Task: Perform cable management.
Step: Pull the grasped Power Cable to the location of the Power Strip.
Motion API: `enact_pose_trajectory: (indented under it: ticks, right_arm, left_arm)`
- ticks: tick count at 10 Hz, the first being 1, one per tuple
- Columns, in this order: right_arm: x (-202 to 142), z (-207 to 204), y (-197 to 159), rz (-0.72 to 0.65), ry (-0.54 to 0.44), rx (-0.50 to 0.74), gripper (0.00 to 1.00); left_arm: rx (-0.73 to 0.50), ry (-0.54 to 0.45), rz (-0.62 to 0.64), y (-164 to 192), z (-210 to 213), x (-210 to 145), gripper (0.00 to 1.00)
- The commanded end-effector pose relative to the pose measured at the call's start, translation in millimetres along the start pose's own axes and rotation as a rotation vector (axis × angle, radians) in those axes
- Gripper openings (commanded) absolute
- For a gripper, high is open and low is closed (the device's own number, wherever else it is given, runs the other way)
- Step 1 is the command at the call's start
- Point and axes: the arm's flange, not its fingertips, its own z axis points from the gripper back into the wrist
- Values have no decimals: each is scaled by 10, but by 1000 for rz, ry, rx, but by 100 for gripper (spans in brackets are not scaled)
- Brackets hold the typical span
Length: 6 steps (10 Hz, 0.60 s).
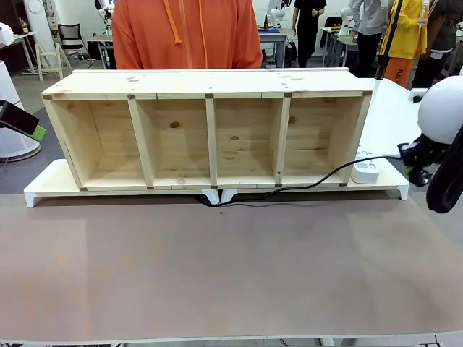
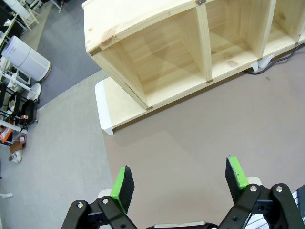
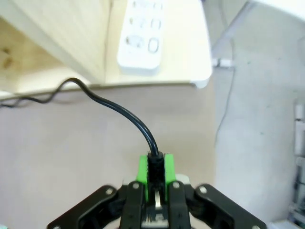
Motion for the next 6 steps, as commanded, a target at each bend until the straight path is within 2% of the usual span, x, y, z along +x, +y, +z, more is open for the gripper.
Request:
enact_pose_trajectory:
  ticks: [1,6]
  right_arm:
    - [64,127,-39,-2,-46,-64,16]
    - [493,201,44,38,-187,-55,16]
  left_arm:
    - [-2,6,-4,7,6,-10,100]
    - [-2,6,-4,7,6,-10,100]
